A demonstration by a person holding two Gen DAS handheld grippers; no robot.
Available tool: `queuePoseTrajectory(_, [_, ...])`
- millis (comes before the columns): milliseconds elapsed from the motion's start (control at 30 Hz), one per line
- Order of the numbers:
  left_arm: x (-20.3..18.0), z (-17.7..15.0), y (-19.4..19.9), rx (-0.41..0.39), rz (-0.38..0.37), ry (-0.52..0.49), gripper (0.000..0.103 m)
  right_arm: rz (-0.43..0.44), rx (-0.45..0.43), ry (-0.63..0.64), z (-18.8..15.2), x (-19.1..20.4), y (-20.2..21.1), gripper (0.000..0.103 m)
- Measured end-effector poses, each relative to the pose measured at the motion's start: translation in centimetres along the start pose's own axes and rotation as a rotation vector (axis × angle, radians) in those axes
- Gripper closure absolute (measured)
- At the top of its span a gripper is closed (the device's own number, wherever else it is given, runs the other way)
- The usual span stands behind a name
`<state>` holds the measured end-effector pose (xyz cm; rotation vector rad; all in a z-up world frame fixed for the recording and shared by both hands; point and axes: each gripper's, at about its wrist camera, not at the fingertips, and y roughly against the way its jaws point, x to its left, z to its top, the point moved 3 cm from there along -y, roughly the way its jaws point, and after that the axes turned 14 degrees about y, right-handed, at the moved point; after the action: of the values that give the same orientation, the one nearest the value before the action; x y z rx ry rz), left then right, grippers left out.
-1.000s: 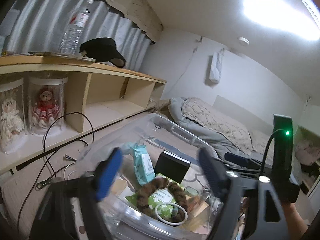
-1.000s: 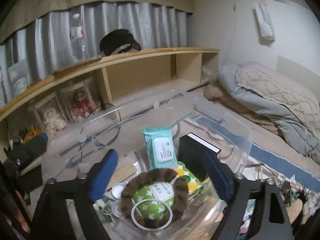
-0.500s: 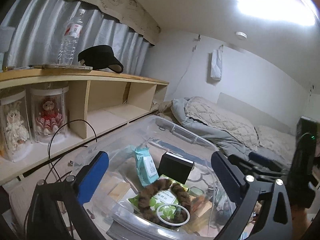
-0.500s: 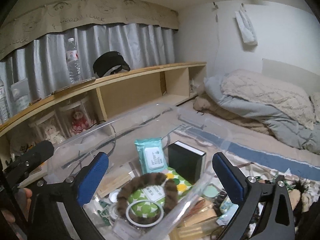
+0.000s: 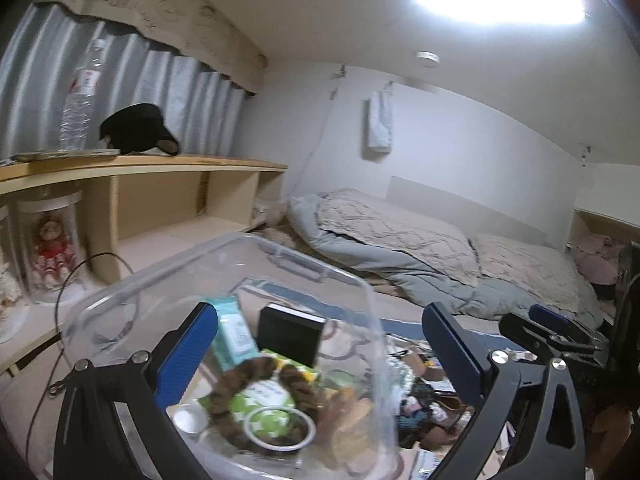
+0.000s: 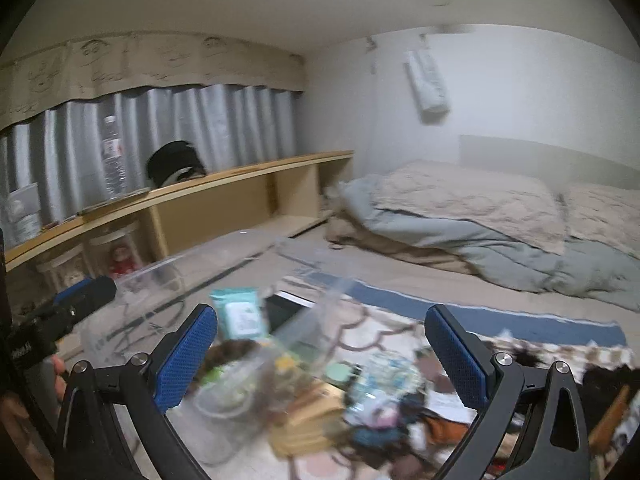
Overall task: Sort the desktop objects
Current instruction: 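Withdraw the right gripper from the storage box toward the bed pile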
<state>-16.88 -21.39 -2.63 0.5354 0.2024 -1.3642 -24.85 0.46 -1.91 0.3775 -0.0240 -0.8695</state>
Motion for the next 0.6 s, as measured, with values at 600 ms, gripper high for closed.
queuePoseTrajectory(600, [-10.6, -6.3, -0.8, 0.12, -0.22, -0.098, 0.0, -0.3, 0.054, -0.144, -9.8, -9.3, 8.9, 0.0])
